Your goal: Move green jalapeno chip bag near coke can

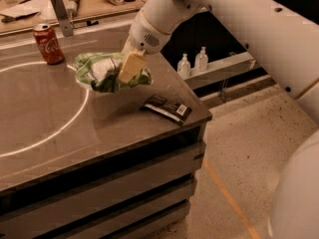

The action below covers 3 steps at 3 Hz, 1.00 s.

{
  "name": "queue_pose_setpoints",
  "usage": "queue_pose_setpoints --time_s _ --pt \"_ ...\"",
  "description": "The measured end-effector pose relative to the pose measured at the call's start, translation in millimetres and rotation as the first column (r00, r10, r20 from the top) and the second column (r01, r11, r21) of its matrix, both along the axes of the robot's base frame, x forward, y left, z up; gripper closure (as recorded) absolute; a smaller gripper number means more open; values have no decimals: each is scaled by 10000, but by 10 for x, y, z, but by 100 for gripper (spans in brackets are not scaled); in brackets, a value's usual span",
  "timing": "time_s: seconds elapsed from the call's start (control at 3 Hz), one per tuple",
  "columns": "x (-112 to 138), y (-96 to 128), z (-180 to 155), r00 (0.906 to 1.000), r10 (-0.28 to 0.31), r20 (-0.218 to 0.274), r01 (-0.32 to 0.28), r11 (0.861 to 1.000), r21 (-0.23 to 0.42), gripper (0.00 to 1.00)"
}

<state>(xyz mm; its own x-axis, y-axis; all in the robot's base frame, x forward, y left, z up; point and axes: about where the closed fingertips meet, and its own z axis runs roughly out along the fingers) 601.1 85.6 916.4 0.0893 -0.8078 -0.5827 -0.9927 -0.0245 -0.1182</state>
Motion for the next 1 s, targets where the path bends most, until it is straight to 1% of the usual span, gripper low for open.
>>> queue_pose_setpoints --time_s 0.33,0.67,1.0 --pt "100 0 238 9991 -139 394 128 9995 294 100" --pt "119 -6 237 9988 -177 456 164 9994 290 100" --pt "406 -109 231 9877 -738 1377 710 9972 253 100"
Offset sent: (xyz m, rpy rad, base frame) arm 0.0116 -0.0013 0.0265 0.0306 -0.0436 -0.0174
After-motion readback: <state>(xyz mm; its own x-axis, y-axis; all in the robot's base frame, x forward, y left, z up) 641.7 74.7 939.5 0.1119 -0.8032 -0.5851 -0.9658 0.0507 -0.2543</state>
